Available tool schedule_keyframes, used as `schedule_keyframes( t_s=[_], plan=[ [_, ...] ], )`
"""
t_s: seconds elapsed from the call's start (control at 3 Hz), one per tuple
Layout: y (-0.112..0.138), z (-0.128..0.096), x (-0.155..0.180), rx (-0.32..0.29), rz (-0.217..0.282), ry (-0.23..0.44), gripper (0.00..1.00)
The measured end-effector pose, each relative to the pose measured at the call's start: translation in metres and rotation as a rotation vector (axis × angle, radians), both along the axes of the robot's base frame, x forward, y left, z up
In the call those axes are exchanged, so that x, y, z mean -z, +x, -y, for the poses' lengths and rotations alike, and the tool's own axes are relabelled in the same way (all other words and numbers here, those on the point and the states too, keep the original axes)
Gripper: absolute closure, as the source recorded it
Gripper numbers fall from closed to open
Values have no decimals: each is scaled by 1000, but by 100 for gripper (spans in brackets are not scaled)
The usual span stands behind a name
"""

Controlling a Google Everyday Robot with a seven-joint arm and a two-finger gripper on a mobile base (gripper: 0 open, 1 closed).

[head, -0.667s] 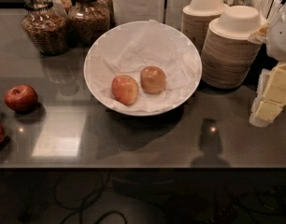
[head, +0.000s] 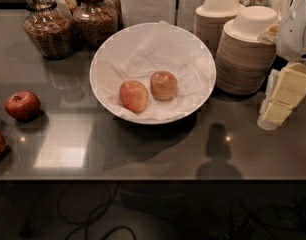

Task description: Pick apple from white bowl

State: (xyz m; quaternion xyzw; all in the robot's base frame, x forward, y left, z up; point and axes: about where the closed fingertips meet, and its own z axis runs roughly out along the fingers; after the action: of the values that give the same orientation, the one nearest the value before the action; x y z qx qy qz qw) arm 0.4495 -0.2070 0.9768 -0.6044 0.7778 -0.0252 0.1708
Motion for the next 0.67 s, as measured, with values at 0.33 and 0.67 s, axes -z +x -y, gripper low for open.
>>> schedule_keyframes(
  t_s=[0.33, 0.67],
  plan=[
    [36, -37, 11, -54, -8, 40, 0],
    [66, -76, 23, -136, 6, 66, 0]
  ],
)
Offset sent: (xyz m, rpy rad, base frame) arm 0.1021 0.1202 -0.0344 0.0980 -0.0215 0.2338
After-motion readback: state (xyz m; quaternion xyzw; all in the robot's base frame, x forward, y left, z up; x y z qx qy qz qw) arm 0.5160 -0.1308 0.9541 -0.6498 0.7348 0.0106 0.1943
